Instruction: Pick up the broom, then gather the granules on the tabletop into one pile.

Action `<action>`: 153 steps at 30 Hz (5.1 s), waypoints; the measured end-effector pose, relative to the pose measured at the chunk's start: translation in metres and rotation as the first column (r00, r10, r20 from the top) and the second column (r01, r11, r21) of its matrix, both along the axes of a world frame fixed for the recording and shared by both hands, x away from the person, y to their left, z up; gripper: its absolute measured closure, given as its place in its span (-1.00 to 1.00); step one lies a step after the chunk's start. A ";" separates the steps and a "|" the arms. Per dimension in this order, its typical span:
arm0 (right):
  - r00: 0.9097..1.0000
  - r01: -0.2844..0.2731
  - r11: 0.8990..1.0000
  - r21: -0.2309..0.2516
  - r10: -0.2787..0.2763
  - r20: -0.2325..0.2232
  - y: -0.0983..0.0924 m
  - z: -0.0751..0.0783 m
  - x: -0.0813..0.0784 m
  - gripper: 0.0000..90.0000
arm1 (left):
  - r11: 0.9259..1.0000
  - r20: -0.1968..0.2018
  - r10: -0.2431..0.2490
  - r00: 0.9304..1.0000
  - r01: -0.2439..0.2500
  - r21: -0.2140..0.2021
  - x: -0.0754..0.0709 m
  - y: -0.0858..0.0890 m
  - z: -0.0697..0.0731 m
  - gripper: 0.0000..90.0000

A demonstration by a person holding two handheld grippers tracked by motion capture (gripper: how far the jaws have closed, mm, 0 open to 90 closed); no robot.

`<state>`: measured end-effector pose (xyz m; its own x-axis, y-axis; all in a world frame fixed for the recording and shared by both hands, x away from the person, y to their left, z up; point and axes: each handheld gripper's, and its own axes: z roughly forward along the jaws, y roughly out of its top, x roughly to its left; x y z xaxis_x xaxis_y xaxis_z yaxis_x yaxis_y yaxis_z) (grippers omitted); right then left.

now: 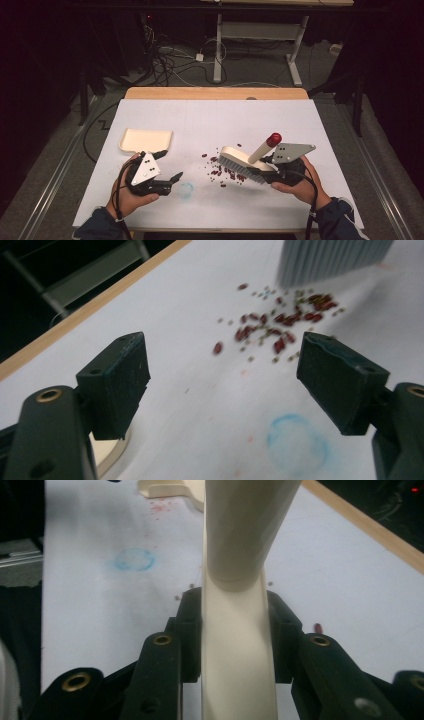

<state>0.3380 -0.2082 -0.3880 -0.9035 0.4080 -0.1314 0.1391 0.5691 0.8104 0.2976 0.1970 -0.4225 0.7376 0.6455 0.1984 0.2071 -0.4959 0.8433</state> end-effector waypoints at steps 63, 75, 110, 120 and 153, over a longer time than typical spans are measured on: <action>0.972 0.216 0.930 -0.299 -0.176 0.153 0.089 -0.040 0.024 0.50 | 0.991 -0.081 0.062 0.995 -0.052 0.122 -0.022 0.019 -0.034 -0.56; 0.964 0.202 0.956 -0.211 -0.156 0.216 0.074 -0.022 0.053 0.50 | 0.992 -0.094 0.060 0.994 -0.049 0.120 -0.020 0.018 -0.035 -0.56; 0.932 -0.213 0.956 -0.203 0.261 0.252 0.057 -0.055 0.029 0.50 | 0.989 -0.112 0.062 0.992 -0.046 0.139 -0.018 0.013 -0.038 -0.56; 0.943 -0.063 0.990 -0.128 0.101 0.317 0.052 -0.030 0.026 0.50 | 0.990 -0.106 0.060 0.993 -0.046 0.131 -0.017 0.015 -0.037 -0.56; 0.909 0.315 0.946 0.071 -0.280 -0.309 0.079 -0.052 0.012 0.50 | 0.994 -0.122 0.068 0.990 -0.057 0.098 -0.017 0.019 -0.037 -0.56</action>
<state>0.3500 -0.1294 -0.4403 -0.7285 0.6601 0.1831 0.5264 0.3684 0.7662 0.2801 0.2164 -0.4590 0.7191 0.6740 0.1691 0.3411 -0.5544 0.7591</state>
